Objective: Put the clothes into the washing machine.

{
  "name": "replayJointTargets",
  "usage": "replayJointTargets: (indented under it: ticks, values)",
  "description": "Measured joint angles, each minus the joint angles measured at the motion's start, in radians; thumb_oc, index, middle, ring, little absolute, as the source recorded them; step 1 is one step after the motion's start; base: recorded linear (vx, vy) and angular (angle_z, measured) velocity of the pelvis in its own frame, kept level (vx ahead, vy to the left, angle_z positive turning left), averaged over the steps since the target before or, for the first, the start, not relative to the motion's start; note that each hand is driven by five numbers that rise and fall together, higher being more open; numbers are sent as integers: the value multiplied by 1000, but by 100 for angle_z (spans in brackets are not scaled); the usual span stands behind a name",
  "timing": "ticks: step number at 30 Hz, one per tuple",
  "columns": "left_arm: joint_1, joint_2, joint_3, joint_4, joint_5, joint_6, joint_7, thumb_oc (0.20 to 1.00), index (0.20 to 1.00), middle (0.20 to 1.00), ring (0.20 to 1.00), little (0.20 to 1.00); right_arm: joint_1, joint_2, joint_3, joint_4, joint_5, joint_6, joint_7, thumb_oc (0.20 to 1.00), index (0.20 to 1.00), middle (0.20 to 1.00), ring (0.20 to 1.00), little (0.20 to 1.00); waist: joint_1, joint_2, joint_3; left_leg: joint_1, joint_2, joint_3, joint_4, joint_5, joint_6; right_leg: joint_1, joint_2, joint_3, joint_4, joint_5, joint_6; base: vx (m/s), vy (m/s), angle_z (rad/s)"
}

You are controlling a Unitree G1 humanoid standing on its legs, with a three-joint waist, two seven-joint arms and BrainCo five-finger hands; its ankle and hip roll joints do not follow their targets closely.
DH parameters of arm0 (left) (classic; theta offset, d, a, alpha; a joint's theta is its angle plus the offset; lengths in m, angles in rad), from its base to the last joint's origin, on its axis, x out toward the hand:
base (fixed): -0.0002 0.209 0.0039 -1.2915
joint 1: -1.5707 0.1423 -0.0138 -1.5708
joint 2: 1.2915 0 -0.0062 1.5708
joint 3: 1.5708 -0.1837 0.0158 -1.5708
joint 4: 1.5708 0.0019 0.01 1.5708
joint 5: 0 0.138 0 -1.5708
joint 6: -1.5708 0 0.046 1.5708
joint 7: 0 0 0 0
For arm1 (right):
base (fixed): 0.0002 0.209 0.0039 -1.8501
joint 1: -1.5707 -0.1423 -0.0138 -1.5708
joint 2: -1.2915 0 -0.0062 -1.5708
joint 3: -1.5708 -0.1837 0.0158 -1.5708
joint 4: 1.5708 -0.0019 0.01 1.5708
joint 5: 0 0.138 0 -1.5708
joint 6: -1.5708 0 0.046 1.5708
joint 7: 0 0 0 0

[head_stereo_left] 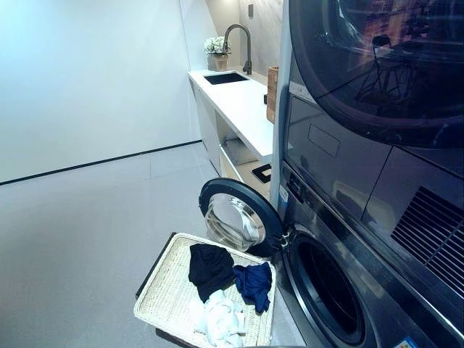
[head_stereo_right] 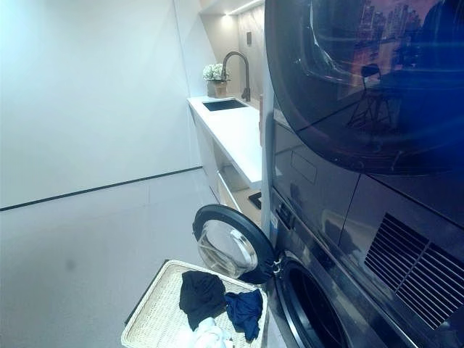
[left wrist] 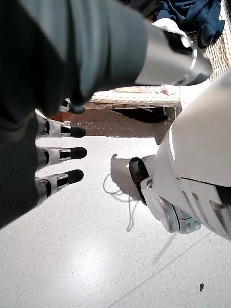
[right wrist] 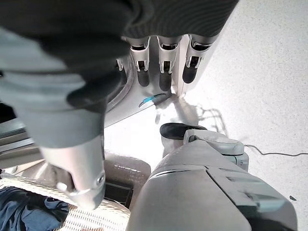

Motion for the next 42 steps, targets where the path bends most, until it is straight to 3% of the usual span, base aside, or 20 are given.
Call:
replayJointTargets:
  ticks: [26, 31, 35, 38, 41, 42]
  values:
    - [0, 0, 0, 0, -2, -1, -1, 1000, 1000, 1000, 1000, 1000, 4, -1, 0, 0, -1, -1, 0, 1000, 1000, 1000, 1000, 1000, 0, -3, 13, -14, 0, 0, 0, -1, -1, -6, 0, 0, 0, -2, 1, 13, -2, 0]
    - [-6, 0, 0, -15, -55, -14, 1, 1000, 1000, 1000, 1000, 1000, -4, -10, -1, -22, 2, -4, -4, 1000, 1000, 1000, 1000, 1000, 0, 2, 32, -39, 0, -2, 0, 2, 2, -33, 0, 0, 0, -2, 5, 20, -6, -1]
    - [-53, -1, -5, -77, -156, -62, 25, 1000, 1000, 1000, 1000, 1000, -52, -38, 11, -75, 32, -27, -24, 1000, 1000, 1000, 1000, 1000, -1, 18, 95, -129, -3, -6, 11, 28, -2, -127, -1, -1, 13, 23, 4, -228, 8, -1]
    - [-229, 5, -33, -161, -273, -151, 99, 1000, 1000, 1000, 1000, 1000, -229, -68, 41, -102, 83, -76, -57, 1000, 1000, 1000, 1000, 1000, -1, 38, 254, -268, -15, -31, 18, 85, 3, -251, -1, 0, 9, 86, 0, -163, 11, 7]
    - [-307, 14, -31, -262, -324, -228, 155, 1000, 1000, 1000, 1000, 1000, -299, -69, 40, -151, 103, -113, -77, 1000, 1000, 1000, 1000, 1000, 0, 36, 350, -289, -17, -38, 7, 104, 4, -273, -1, -2, 6, 96, -1, -52, 8, 7]
    - [-307, 14, -31, -262, -324, -228, 155, 1000, 1000, 1000, 1000, 1000, -299, -69, 40, -151, 103, -113, -77, 1000, 1000, 1000, 1000, 1000, 0, 36, 350, -289, -17, -38, 7, 104, 4, -273, -1, -2, 6, 96, -1, 0, 0, 0]
